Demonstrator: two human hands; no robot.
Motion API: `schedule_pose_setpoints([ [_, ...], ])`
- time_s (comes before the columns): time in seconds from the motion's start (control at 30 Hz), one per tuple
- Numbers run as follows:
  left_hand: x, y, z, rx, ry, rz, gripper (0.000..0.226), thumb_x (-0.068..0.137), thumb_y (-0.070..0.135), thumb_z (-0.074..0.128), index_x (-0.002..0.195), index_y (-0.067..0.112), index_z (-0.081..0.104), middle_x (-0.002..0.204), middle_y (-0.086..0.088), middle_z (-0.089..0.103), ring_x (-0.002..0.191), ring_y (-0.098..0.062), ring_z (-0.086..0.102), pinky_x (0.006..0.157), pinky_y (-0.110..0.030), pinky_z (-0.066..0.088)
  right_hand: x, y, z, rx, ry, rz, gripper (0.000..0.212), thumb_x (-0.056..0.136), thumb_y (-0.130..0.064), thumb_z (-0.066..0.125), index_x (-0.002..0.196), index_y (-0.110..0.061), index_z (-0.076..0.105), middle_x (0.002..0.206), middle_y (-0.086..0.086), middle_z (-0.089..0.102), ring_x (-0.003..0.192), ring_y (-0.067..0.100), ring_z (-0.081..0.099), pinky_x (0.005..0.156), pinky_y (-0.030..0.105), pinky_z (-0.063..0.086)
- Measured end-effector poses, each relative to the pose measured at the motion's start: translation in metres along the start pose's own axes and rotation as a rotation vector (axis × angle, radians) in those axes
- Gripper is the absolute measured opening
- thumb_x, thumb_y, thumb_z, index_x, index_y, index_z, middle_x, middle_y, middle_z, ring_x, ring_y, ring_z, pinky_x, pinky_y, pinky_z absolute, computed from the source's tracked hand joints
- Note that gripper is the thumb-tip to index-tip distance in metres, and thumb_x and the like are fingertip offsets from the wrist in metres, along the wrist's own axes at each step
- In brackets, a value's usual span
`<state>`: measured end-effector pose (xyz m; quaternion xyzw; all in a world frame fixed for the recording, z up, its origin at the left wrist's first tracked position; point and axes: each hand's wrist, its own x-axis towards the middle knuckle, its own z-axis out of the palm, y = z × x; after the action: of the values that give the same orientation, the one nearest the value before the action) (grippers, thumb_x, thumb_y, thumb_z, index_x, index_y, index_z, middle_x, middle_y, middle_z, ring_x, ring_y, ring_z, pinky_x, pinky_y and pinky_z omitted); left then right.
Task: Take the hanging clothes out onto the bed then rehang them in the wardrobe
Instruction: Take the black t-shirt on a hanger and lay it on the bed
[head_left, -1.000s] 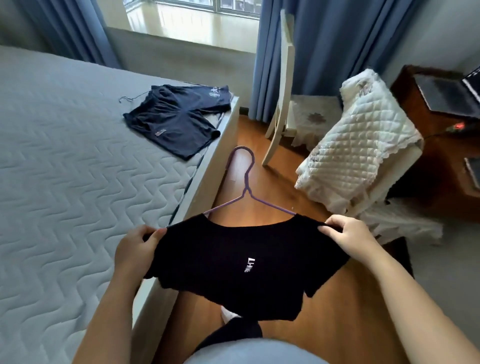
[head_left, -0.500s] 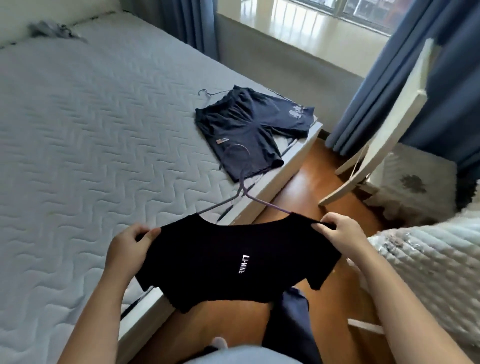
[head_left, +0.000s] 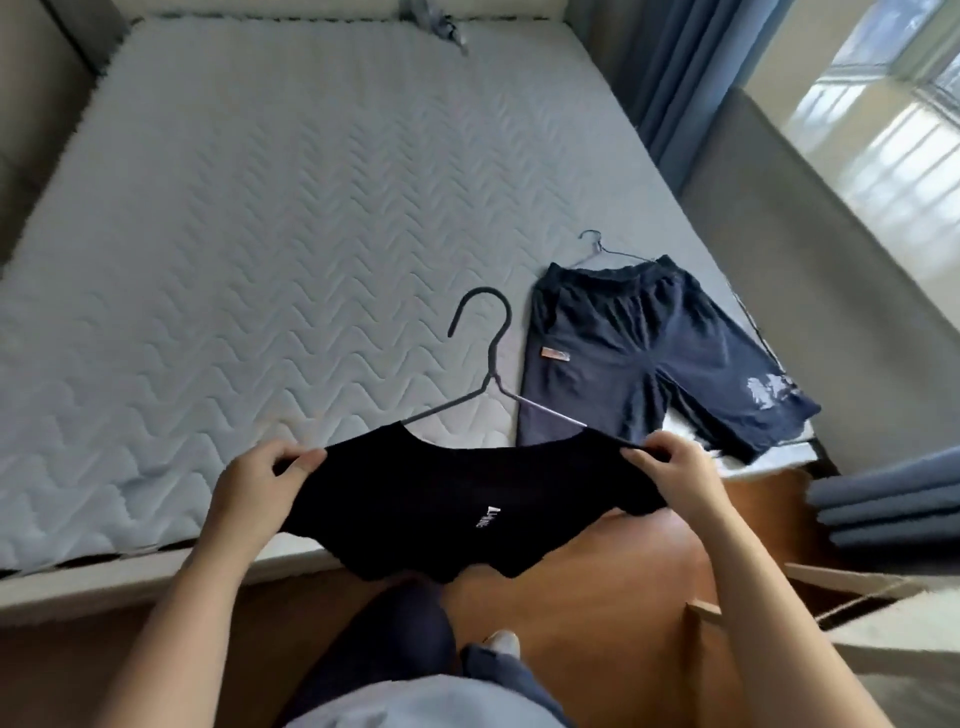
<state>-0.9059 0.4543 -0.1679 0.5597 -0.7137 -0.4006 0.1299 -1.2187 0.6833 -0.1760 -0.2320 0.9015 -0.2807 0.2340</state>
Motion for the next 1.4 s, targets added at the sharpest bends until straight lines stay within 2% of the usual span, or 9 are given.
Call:
schedule_pose_setpoints([
  [0.13, 0.009, -0.003, 0.0, -0.016, 0.059, -0.07, 0.013, 0.083, 0.019, 0.063, 0.07, 0.017, 0.063, 0.073, 0.005, 0.063, 0.079, -0.022, 0.057, 0.072, -0.031, 0.037, 0.049, -0.021, 0.007, -0.02, -0.069, -0.07, 0.019, 0.078, -0.019, 0.069, 0.067, -0.013, 0.055, 0.059, -0.004, 0.053, 0.064, 0.018, 0.05, 0.055, 0.011, 0.036],
  [0.23, 0.034, -0.008, 0.008, -0.048, 0.051, -0.101, 0.018, 0.083, 0.015, 0.064, 0.068, 0.023, 0.061, 0.075, 0.009, 0.062, 0.082, -0.02, 0.056, 0.073, -0.023, 0.038, 0.082, -0.033, 0.01, -0.058, -0.127, -0.087, 0.022, 0.077, -0.019, 0.07, 0.064, -0.018, 0.053, 0.059, -0.007, 0.054, 0.06, 0.012, 0.049, 0.056, 0.005, 0.037],
  [0.4, 0.111, 0.005, 0.031, 0.05, -0.091, -0.107, 0.018, 0.086, 0.016, 0.059, 0.071, 0.025, 0.06, 0.074, 0.004, 0.063, 0.081, -0.021, 0.058, 0.069, -0.029, 0.036, 0.136, -0.042, 0.011, -0.114, -0.129, -0.041, 0.026, 0.075, -0.019, 0.073, 0.06, -0.022, 0.053, 0.059, -0.006, 0.057, 0.061, 0.015, 0.05, 0.059, 0.013, 0.038],
  [0.5, 0.158, 0.019, 0.046, 0.069, -0.084, -0.105, 0.018, 0.087, 0.016, 0.057, 0.071, 0.024, 0.058, 0.072, 0.005, 0.06, 0.078, -0.019, 0.055, 0.069, -0.028, 0.035, 0.17, -0.049, 0.015, -0.19, -0.131, -0.031, 0.024, 0.078, -0.019, 0.071, 0.063, -0.021, 0.052, 0.059, -0.005, 0.055, 0.063, 0.02, 0.05, 0.056, 0.023, 0.035],
  [0.57, 0.185, 0.027, 0.055, 0.098, -0.067, -0.103, 0.013, 0.088, 0.017, 0.057, 0.075, 0.016, 0.062, 0.074, 0.001, 0.06, 0.079, -0.021, 0.055, 0.069, -0.028, 0.034, 0.194, -0.054, 0.019, -0.226, -0.132, -0.032, 0.02, 0.08, -0.017, 0.069, 0.068, -0.019, 0.053, 0.062, -0.002, 0.055, 0.068, 0.022, 0.051, 0.062, 0.028, 0.032],
  [0.67, 0.218, 0.036, 0.065, 0.142, -0.028, -0.087, 0.016, 0.088, 0.017, 0.056, 0.085, 0.005, 0.065, 0.081, -0.004, 0.062, 0.079, -0.022, 0.054, 0.07, -0.028, 0.035, 0.226, -0.062, 0.019, -0.216, -0.137, -0.049, 0.017, 0.082, -0.013, 0.066, 0.072, -0.017, 0.054, 0.068, 0.003, 0.058, 0.073, 0.023, 0.053, 0.067, 0.026, 0.033],
  [1.0, 0.346, 0.084, 0.092, 0.179, 0.027, -0.107, 0.021, 0.091, 0.022, 0.051, 0.089, 0.005, 0.063, 0.083, -0.004, 0.059, 0.08, -0.022, 0.052, 0.07, -0.028, 0.034, 0.369, -0.097, 0.03, -0.154, -0.199, -0.108, 0.004, 0.087, -0.016, 0.06, 0.083, -0.015, 0.06, 0.081, 0.002, 0.059, 0.081, 0.018, 0.052, 0.069, 0.025, 0.032],
  [1.2, 0.442, 0.104, 0.123, 0.252, 0.086, -0.09, 0.025, 0.093, 0.027, 0.047, 0.099, 0.007, 0.062, 0.094, -0.005, 0.061, 0.091, -0.027, 0.055, 0.077, -0.033, 0.039, 0.466, -0.109, 0.053, -0.087, -0.139, -0.069, 0.018, 0.087, -0.019, 0.059, 0.1, -0.007, 0.064, 0.097, 0.008, 0.064, 0.099, 0.025, 0.057, 0.075, 0.024, 0.031],
  [1.4, 0.521, 0.082, 0.188, 0.304, 0.077, -0.092, 0.027, 0.094, 0.028, 0.045, 0.093, 0.006, 0.06, 0.092, -0.011, 0.064, 0.08, -0.025, 0.053, 0.075, -0.036, 0.042, 0.56, -0.082, 0.099, -0.107, -0.13, -0.046, 0.008, 0.086, -0.021, 0.059, 0.088, -0.014, 0.063, 0.099, 0.013, 0.068, 0.096, 0.03, 0.06, 0.072, 0.029, 0.037],
])
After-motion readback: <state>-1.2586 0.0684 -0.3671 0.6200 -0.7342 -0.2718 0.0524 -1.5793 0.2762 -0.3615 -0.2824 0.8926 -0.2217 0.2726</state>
